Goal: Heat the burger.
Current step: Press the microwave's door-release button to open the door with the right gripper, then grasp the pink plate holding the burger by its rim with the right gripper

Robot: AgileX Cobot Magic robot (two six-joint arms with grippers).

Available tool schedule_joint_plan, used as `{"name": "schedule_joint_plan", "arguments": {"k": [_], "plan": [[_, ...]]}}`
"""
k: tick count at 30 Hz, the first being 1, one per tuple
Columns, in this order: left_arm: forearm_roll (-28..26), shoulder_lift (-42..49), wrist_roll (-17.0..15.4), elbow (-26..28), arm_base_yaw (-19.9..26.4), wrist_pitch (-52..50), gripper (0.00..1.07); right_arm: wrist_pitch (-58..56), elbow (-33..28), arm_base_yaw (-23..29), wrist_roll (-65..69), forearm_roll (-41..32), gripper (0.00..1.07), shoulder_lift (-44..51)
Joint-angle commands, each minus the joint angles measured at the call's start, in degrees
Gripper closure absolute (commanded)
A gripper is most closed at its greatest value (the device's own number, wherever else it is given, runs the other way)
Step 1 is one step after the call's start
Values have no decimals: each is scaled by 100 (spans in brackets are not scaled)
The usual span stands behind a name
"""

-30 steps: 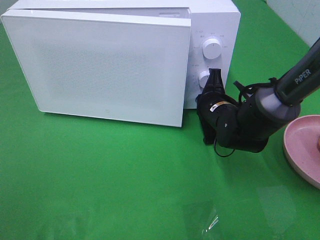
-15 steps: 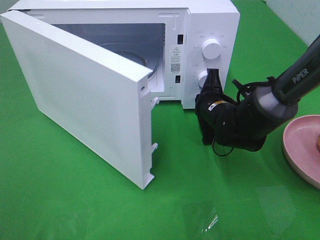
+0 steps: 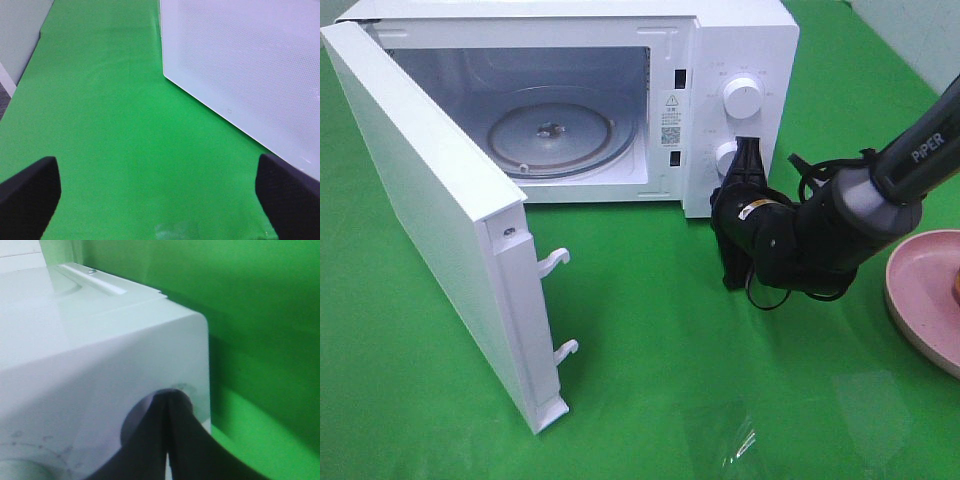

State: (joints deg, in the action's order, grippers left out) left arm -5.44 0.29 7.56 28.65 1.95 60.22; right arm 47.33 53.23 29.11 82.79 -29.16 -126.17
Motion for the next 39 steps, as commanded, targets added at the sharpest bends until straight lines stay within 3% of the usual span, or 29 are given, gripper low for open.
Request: {"name": "schedule_joint_plan", "arguments": {"k": [1, 24, 33, 39], "plan": [[-11, 132, 6, -11, 0, -80, 9, 464, 504, -229, 115, 1043, 107, 23], [0, 132, 6, -11, 0, -80, 9, -665, -1020, -97, -350, 1604, 107, 1129], [0, 132, 6, -11, 0, -80, 9, -1748, -1478, -97, -1811, 1627, 106, 1982], [0, 132, 6, -11, 0, -80, 9, -3168, -1507, -97, -3713, 1627, 105, 2693]]}}
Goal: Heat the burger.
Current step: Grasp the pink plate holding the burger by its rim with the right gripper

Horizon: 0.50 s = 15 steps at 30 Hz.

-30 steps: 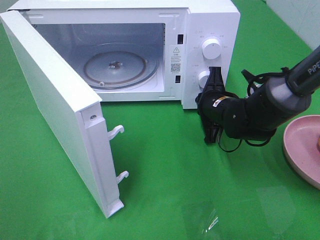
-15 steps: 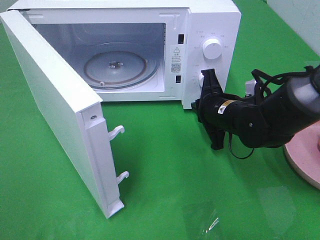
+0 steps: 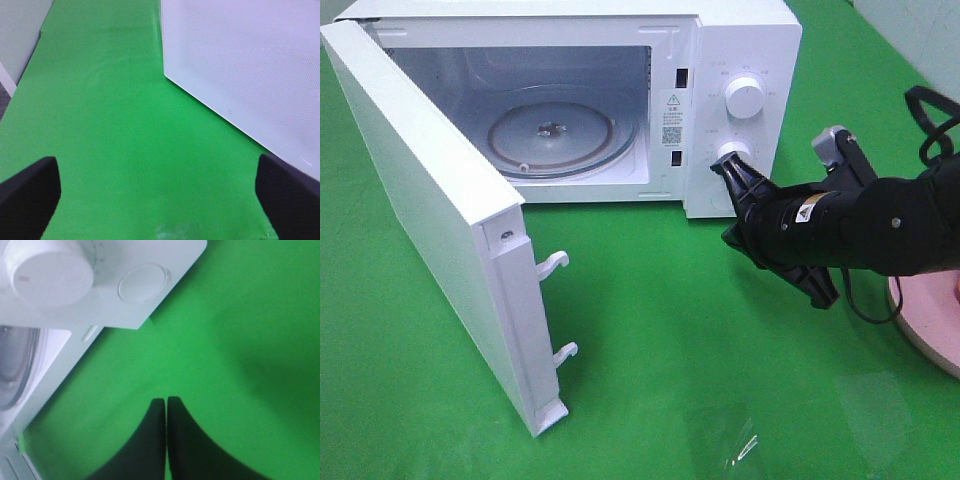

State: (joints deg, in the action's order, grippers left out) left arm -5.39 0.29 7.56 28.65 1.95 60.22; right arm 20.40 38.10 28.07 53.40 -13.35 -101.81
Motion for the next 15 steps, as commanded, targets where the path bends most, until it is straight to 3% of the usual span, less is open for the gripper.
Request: {"name": "schedule_joint_plan", "arguments": {"k": [1, 7, 15], "plan": [[-6, 132, 6, -11, 0, -80, 9, -476, 6, 6, -773, 46, 105, 258], [-6, 132, 6, -11, 0, -80, 9, -1610, 6, 6, -2177, 275, 103, 716], [-6, 132, 6, -11, 0, -80, 9, -2790, 6, 6, -2871, 688, 100, 1054]]}}
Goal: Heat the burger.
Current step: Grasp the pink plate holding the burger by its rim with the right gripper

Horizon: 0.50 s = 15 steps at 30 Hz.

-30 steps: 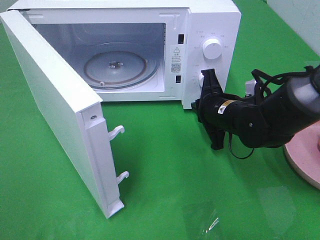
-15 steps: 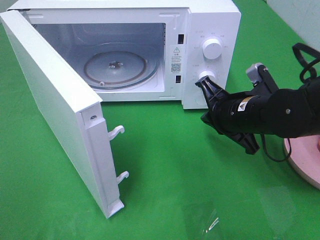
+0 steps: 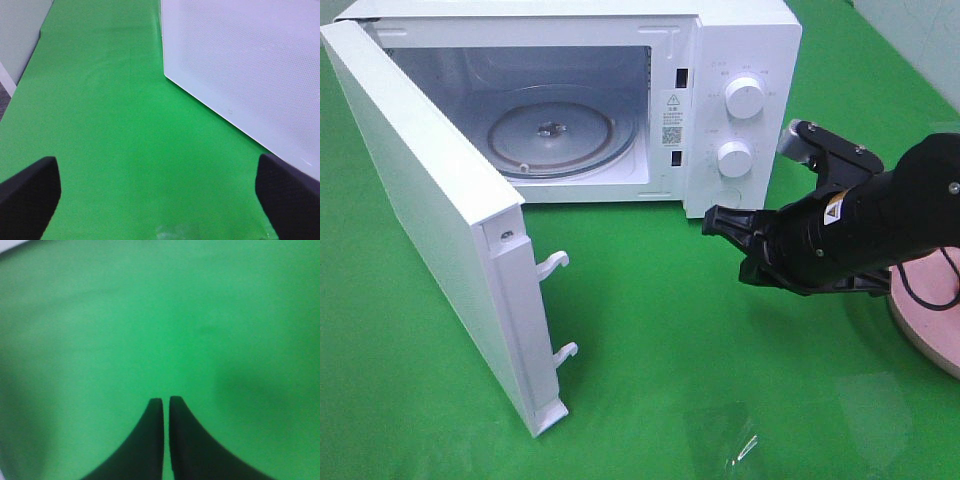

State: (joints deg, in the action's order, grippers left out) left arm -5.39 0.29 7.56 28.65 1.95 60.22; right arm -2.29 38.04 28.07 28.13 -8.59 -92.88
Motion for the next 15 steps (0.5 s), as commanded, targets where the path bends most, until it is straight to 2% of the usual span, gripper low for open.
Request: {"name": "schedule_joint_plan", "arguments": {"k": [1, 8, 10, 15], "plan": [[-6, 132, 6, -11, 0, -80, 9, -877, 11, 6, -567, 361, 100, 246], [-6, 132, 6, -11, 0, -80, 9, -1948, 11, 6, -1232, 561, 98, 510], [-6, 132, 6, -11, 0, -80, 9, -2848, 46, 6, -1896, 556, 97, 665], [-6, 132, 6, -11, 0, -80, 9, -3518, 195, -11, -2194, 567, 96, 676]]}}
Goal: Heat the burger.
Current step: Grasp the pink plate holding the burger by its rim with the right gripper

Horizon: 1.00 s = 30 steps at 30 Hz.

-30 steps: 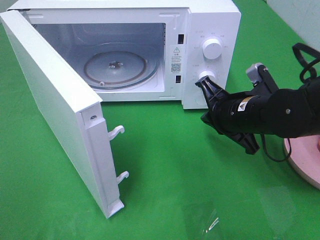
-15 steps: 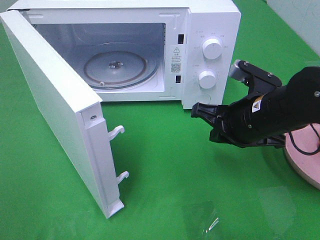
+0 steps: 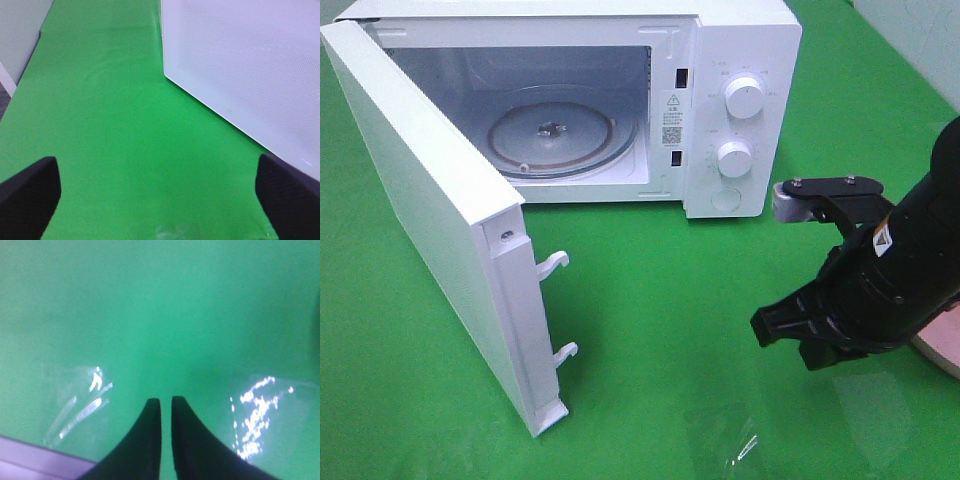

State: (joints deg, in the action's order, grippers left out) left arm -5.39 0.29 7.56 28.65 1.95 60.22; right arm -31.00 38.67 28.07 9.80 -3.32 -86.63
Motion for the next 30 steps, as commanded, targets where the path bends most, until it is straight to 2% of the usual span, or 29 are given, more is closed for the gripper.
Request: {"name": "schedule_joint_plan", "arguments": {"k": [1, 4, 7, 17, 19, 20, 21, 22, 23, 24, 25, 26, 27, 28, 30], "plan": [[-6, 132, 6, -11, 0, -80, 9, -1066, 269, -11, -476, 115, 96, 52], [-6, 132, 6, -11, 0, -80, 9, -1662, 561, -212, -636, 269, 95, 52], [-6, 132, 6, -11, 0, -80, 9, -1742, 630, -281, -647, 286, 95, 52], [-6, 132, 6, -11, 0, -80, 9, -2120, 1003, -1180, -1639, 470, 92, 52], [-6, 132, 6, -11, 0, -80, 9, -2011, 1089, -1450, -1633, 785, 85, 52], [-6, 132, 6, -11, 0, -80, 9, -2011, 1089, -1450, -1633, 785, 85, 52], [-6, 132, 6, -11, 0, -80, 9, -1988, 1100, -1518, -1633, 940, 71, 52], [-6, 132, 6, -11, 0, -80, 9, -1988, 1100, -1518, -1633, 940, 71, 52], [-6, 132, 6, -11, 0, -80, 9, -1960, 1100, -1547, -1639, 1054, 51, 52], [-6, 132, 6, -11, 0, -80, 9, -1960, 1100, -1547, -1639, 1054, 51, 52], [-6, 132, 6, -11, 0, -80, 9, -1942, 1100, -1547, -1639, 1100, 42, 52], [-6, 132, 6, -11, 0, -80, 9, -1788, 1100, -1547, -1639, 1226, 22, 52], [-6, 132, 6, -11, 0, -80, 9, -1788, 1100, -1547, -1639, 1226, 22, 52], [-6, 132, 6, -11, 0, -80, 9, -1650, 1100, -1547, -1639, 1341, 6, 52], [-6, 132, 6, -11, 0, -80, 9, -1495, 1094, -1547, -1644, 1335, 7, 29]]}}
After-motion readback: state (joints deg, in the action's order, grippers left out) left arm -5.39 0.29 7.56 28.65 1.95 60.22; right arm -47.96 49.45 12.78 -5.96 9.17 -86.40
